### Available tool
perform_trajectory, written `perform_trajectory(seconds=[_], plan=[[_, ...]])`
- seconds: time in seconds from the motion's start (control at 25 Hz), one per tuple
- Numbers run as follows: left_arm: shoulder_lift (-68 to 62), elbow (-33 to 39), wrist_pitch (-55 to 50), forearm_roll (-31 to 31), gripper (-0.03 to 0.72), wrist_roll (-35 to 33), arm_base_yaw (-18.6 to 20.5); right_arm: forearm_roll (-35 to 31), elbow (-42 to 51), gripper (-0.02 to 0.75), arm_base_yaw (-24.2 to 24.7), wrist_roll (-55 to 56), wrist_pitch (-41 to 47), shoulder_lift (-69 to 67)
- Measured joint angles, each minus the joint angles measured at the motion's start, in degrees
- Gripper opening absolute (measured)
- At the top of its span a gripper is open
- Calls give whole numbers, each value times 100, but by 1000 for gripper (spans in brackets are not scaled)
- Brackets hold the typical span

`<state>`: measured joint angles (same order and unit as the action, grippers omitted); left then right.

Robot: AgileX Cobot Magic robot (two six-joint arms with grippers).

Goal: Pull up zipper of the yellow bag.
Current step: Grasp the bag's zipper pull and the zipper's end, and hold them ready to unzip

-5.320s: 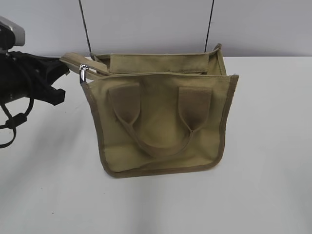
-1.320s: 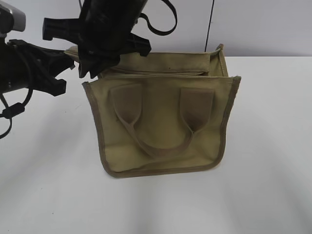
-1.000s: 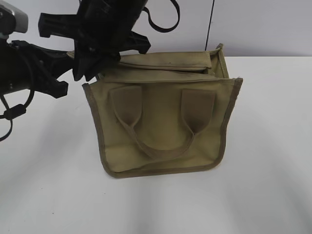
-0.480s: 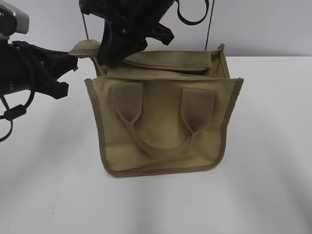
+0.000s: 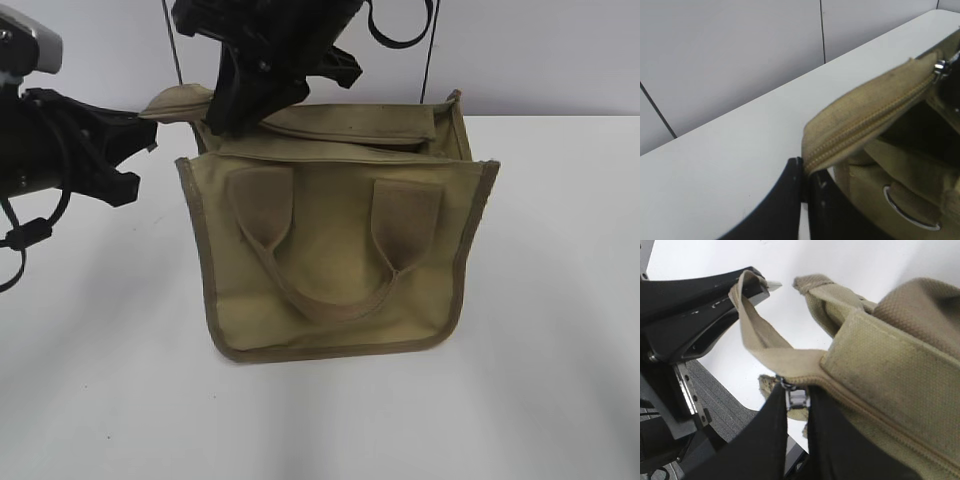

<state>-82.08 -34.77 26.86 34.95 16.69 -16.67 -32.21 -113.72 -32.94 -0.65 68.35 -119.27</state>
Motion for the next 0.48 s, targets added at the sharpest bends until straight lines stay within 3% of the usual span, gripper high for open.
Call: perform_trajectory(seconds=[0.48], plan=[[189,0,-388,-274,-4,0,0,-114,0,67,0,-230,11,-74]])
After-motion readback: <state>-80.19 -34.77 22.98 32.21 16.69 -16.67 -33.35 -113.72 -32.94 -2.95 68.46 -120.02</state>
